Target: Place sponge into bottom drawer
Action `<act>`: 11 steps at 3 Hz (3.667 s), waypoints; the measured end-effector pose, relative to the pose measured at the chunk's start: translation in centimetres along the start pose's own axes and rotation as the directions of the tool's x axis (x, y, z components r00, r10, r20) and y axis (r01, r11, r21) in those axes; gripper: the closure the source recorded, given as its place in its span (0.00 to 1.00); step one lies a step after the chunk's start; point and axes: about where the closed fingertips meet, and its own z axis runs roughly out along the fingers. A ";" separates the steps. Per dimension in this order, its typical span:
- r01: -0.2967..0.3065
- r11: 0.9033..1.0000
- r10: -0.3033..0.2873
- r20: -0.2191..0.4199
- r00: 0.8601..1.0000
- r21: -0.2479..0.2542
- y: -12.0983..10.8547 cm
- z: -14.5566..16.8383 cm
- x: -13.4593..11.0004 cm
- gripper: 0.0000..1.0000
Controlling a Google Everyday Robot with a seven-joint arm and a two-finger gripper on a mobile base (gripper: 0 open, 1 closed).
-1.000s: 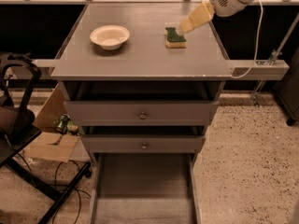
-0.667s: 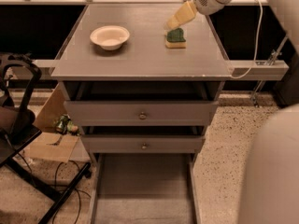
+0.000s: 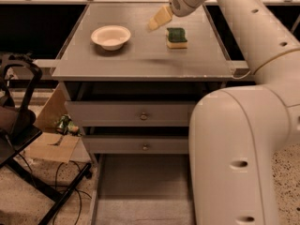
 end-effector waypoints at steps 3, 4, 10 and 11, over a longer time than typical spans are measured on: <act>-0.176 0.980 0.183 -0.080 0.980 0.088 -4.2 5.2 3.2 0.00; -0.215 0.973 0.223 -0.106 0.969 0.083 -4.3 7.1 4.7 0.00; -0.240 0.968 0.248 -0.138 0.959 0.073 -4.0 8.6 5.9 1.00; -0.240 0.968 0.248 -0.138 0.959 0.073 -4.1 8.3 5.6 1.00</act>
Offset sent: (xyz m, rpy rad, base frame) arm 0.0657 -0.0415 -0.0342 0.0073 0.1046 -0.2292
